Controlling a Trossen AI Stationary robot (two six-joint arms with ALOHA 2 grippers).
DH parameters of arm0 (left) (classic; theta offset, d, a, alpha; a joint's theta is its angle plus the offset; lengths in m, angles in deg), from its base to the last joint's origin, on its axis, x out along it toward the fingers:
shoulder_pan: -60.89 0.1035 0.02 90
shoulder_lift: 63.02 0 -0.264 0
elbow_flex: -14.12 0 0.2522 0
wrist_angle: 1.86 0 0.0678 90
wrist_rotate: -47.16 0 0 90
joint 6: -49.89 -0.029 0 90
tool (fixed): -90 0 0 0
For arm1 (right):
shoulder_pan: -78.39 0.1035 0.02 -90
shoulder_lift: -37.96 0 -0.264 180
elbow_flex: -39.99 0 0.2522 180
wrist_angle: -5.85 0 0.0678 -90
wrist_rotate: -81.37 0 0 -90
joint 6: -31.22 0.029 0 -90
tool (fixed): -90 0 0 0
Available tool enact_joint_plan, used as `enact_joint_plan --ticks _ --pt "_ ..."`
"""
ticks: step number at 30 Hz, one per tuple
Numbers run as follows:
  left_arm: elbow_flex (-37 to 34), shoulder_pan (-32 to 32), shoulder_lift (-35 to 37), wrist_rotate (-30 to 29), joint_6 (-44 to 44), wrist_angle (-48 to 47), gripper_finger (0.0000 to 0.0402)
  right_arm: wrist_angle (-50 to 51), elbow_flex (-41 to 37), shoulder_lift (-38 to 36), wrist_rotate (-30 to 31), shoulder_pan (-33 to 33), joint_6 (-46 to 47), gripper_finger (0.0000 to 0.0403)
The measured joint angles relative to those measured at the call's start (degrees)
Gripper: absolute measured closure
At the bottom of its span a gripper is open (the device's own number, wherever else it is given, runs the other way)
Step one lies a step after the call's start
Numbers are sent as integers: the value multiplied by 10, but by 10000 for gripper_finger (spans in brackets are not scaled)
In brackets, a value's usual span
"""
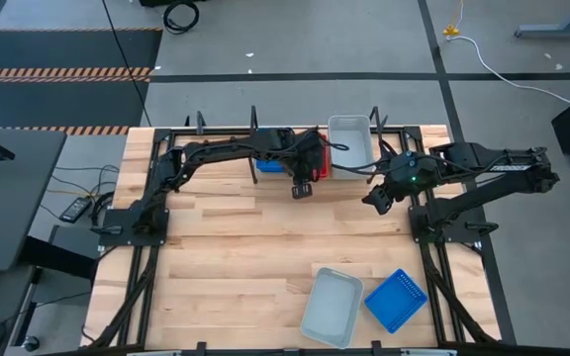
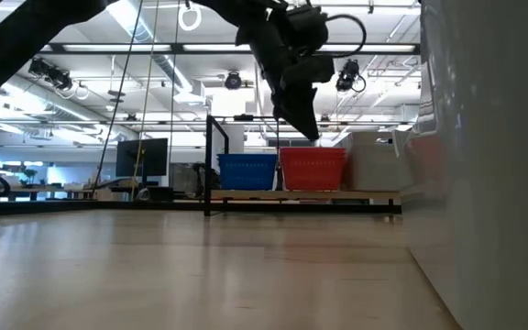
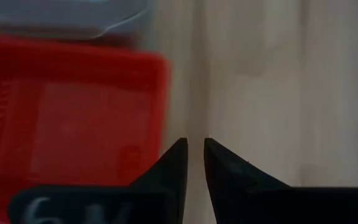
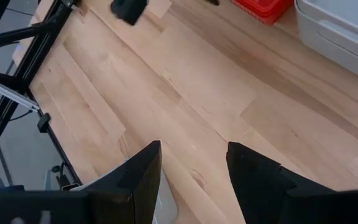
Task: Stack baskets on shelf by color
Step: Stack the red bin on the red bin on the shelf
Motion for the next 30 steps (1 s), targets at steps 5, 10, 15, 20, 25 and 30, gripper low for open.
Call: enact_joint_plan --ticks 5,10,15,20,25,30 --pt "2 -23 11 15 -34 0 352 0 0 0 9 0 -1 215" --pt "2 -27 -5 -16 -53 5 356 -2 0 0 15 0 -1 215" --pt "2 -11 -23 -38 -51 2 358 -2 0 0 15 0 0 215" --pt "1 1 -26 -39 -50 9 368 -3 0 0 15 0 2 215" --pt "1 5 -26 -39 -49 22 378 -3 0 0 15 0 3 215" --pt "1 5 -26 -40 -49 28 385 -3 0 0 15 0 3 215"
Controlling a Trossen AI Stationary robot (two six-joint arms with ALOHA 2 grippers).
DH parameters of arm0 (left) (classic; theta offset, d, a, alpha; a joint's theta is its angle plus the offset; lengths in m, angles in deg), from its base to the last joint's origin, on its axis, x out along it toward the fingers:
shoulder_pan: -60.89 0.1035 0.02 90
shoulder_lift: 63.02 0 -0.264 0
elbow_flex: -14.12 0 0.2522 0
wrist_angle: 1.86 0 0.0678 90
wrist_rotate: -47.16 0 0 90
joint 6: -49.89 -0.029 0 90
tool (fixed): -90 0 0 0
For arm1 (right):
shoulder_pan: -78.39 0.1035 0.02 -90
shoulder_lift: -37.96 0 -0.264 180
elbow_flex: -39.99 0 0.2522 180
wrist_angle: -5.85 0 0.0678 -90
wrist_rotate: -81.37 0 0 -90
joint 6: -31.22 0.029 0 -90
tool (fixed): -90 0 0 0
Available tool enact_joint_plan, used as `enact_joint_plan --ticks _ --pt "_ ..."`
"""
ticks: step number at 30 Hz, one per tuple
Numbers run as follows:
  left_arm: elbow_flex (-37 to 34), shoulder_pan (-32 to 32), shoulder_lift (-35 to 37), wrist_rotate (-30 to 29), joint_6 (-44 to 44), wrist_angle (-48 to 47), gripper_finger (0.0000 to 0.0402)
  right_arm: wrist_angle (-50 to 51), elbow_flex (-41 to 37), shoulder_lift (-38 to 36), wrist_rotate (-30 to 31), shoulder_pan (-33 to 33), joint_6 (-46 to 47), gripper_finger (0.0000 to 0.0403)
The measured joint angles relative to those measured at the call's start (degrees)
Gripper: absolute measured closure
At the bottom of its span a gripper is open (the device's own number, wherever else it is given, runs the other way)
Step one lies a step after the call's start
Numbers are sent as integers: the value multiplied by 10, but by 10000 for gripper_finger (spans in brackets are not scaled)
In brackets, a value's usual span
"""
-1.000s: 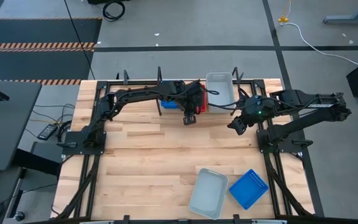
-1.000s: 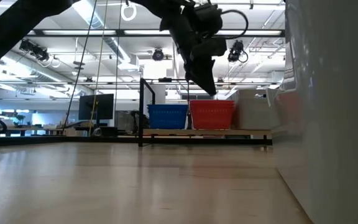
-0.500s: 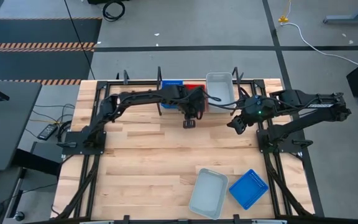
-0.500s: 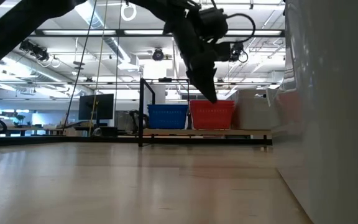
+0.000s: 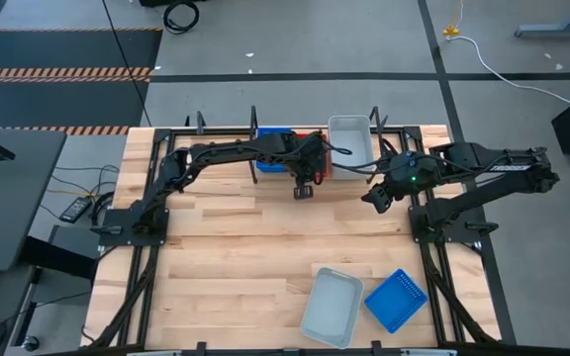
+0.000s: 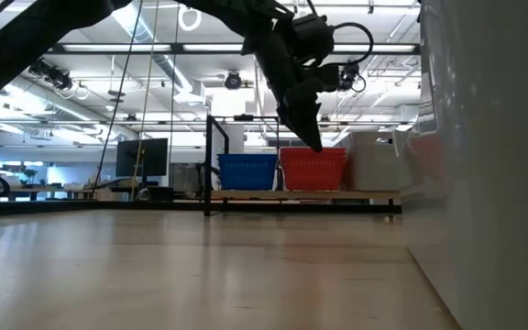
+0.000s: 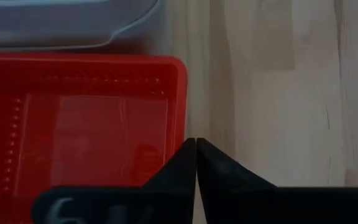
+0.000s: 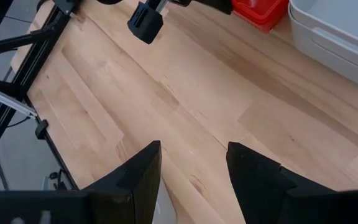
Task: Stack baskets on shelf by color
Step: Stack the red bin on the red bin on the shelf
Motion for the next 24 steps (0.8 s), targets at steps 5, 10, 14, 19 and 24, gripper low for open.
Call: enact_joint_plan --ticks 5,10,14,19,24 --pt "0 3 0 -35 -2 8 388 -1 0 0 0 0 1 215" --pt "0 14 0 -40 -2 8 389 -2 0 0 0 0 2 215" --pt "0 17 0 -40 5 8 389 -2 0 0 0 0 1 215" --pt "0 5 0 -39 19 -4 386 -2 0 0 2 0 -2 215" --pt "0 -12 3 -38 19 -24 393 -2 0 0 11 0 -5 215"
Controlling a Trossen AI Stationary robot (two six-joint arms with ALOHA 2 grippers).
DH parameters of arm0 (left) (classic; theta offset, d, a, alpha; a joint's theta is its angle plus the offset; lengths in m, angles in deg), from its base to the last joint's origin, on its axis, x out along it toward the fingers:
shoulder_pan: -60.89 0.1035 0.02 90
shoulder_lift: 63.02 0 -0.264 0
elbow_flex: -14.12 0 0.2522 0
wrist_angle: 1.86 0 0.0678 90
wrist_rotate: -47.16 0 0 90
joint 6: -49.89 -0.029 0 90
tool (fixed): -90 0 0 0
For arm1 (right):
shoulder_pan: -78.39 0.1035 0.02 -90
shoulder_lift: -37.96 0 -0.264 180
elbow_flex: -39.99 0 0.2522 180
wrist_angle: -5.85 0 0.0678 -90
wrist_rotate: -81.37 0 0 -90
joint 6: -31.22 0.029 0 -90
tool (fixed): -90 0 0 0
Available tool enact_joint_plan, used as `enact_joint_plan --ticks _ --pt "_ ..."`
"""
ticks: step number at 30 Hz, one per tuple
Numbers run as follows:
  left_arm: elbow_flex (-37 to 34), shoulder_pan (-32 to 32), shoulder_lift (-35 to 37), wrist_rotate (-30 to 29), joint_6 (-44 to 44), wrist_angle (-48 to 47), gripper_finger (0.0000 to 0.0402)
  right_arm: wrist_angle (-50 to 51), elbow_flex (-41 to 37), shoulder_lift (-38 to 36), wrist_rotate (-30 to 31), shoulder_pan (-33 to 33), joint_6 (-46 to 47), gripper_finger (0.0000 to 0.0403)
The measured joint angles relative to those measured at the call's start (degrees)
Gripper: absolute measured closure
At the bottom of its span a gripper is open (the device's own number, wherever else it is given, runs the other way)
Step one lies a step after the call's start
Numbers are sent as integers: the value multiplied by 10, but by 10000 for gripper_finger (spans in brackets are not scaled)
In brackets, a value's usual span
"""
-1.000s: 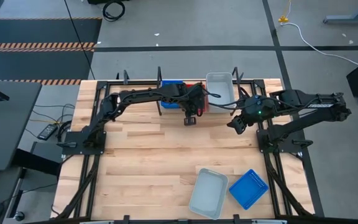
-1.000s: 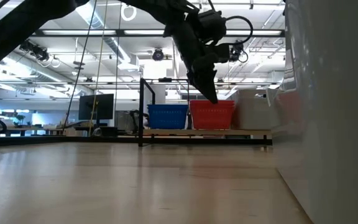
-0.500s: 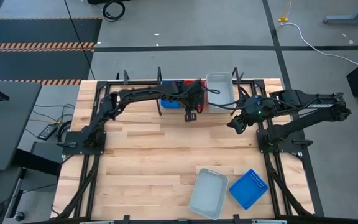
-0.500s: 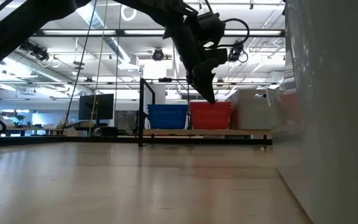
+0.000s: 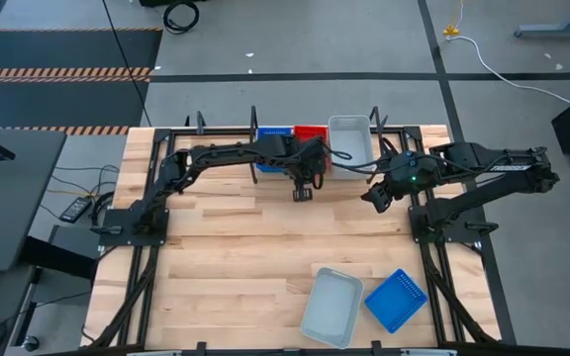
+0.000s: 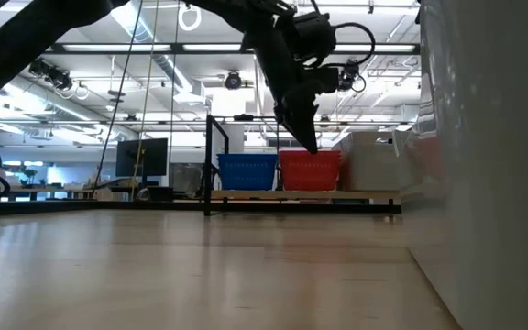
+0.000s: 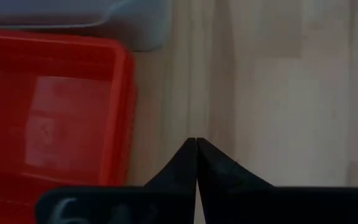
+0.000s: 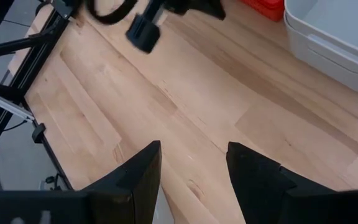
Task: Stack baskets on shelf by color
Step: Stack the red bin on the red bin on the shelf
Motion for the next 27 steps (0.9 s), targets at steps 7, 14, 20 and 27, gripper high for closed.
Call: enact_joint_plan --ticks 7,14,20,27 --pt "1 -3 47 -40 -20 13 389 -1 0 0 0 0 -1 215" --pt "1 38 43 -79 -60 10 367 -2 0 0 0 0 2 215" --pt "0 68 27 -66 -60 -8 367 -7 0 0 0 0 3 215" --pt "1 65 10 -29 -64 -2 386 -12 0 0 5 0 4 215"
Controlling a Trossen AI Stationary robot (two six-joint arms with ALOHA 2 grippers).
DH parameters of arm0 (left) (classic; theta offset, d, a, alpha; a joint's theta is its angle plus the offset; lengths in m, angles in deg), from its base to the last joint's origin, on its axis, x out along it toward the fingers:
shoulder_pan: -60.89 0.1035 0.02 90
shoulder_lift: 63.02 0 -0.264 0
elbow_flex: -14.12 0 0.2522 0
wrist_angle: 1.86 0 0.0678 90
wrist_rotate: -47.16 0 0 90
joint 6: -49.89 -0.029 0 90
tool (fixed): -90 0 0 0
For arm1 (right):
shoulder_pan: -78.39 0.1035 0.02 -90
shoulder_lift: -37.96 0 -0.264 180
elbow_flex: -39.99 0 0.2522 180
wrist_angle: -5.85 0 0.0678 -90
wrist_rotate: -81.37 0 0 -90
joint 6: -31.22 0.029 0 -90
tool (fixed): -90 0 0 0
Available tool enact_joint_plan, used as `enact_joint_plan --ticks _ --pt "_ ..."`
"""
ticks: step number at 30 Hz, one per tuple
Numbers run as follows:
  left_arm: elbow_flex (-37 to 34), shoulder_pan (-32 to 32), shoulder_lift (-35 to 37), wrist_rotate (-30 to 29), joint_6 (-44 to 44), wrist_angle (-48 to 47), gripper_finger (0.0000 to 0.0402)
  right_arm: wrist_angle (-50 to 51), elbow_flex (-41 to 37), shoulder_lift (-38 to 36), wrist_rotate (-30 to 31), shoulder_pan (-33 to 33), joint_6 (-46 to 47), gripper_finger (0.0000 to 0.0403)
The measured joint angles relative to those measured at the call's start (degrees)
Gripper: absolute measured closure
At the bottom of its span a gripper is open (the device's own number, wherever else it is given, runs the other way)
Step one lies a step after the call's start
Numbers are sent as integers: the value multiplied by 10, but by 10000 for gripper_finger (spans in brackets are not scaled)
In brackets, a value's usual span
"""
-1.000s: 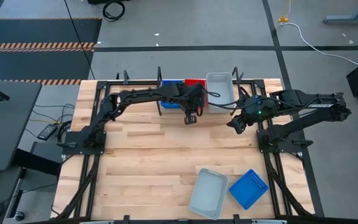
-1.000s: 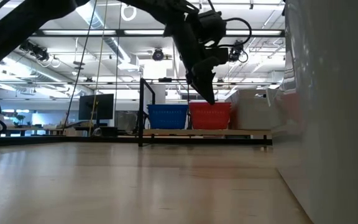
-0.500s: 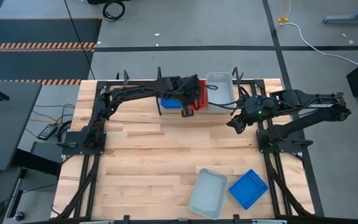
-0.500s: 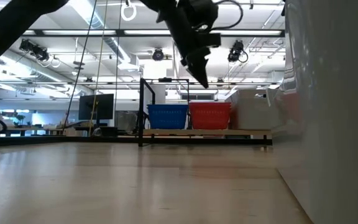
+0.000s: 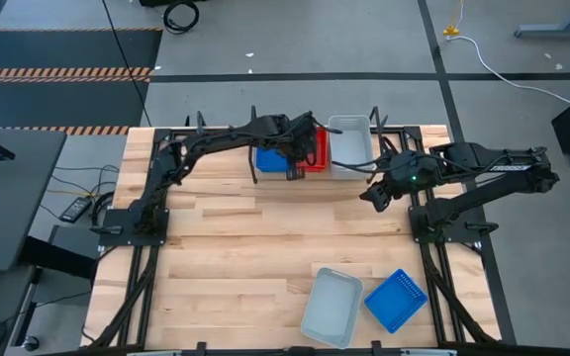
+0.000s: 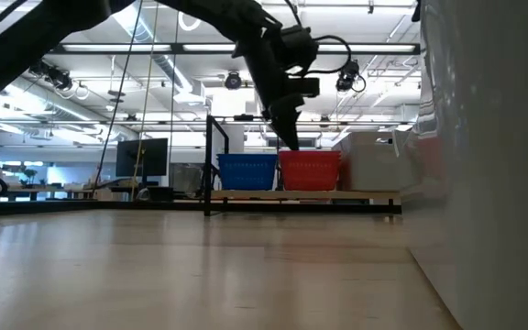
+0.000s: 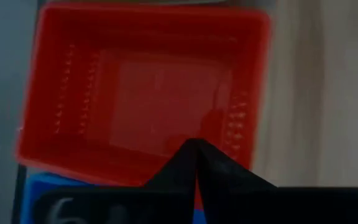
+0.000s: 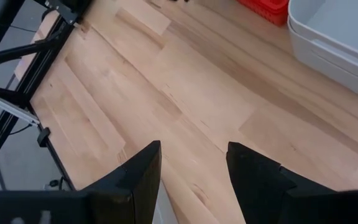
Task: Stack baskets on shelf by color
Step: Stack the red bin on the red bin on the shelf, then stack the blue bin on the blue bin on the shelf
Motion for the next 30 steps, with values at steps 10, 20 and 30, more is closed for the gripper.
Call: enact_joint_plan --ticks 10,20,30 --pt "-1 -20 -7 10 -2 -1 384 -2 0 0 15 0 -6 215" --pt "-1 -20 -7 9 4 0 388 -2 0 0 16 0 -15 215" --pt "-1 -29 43 7 33 -13 392 5 0 0 16 0 -18 215"
